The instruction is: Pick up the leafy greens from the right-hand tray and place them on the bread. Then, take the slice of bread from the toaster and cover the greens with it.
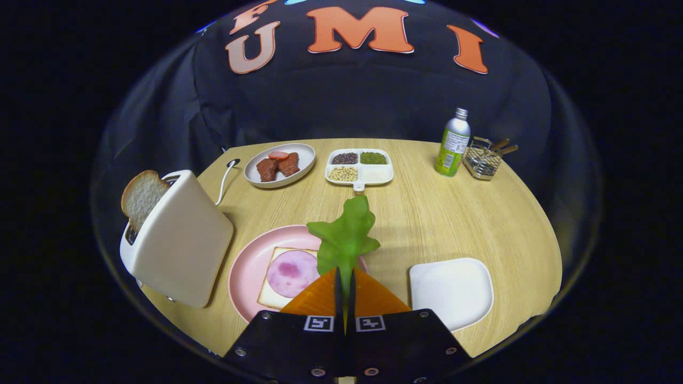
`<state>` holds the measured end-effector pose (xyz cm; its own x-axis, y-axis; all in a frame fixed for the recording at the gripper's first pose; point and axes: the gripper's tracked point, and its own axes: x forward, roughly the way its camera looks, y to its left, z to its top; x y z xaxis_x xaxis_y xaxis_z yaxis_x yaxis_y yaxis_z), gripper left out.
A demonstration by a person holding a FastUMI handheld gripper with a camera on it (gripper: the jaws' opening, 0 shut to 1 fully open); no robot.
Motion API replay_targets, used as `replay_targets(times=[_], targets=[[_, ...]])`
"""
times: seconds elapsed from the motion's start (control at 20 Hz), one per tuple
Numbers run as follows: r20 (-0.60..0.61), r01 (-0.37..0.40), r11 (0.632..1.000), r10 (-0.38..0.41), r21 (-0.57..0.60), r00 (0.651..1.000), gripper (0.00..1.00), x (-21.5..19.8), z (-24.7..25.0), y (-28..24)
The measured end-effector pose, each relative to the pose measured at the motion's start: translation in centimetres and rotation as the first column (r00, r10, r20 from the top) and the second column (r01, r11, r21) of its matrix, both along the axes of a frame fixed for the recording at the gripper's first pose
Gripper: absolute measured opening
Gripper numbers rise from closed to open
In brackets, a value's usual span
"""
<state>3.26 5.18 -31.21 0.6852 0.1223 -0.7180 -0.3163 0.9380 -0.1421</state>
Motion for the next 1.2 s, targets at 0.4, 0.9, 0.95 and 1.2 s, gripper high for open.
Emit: replay_targets(times=[0.4, 0.9, 0.95, 1.2], targets=[[-0.063, -0.031, 0.998, 0.035, 0.052, 0.997, 0.01, -1.3, -2.4, 4.8], [-0.08, -0.004, 1.0, 0.002, -0.018, 0.997, 0.07, -1.7, -4.0, 4.6], [-0.081, 0.004, 1.0, -0.006, -0.027, 0.997, 0.09, -1.7, -4.0, 4.4], [-0.073, 0.031, 0.996, -0.037, -0.078, 0.997, 0.49, -1.7, -3.8, 3.1]])
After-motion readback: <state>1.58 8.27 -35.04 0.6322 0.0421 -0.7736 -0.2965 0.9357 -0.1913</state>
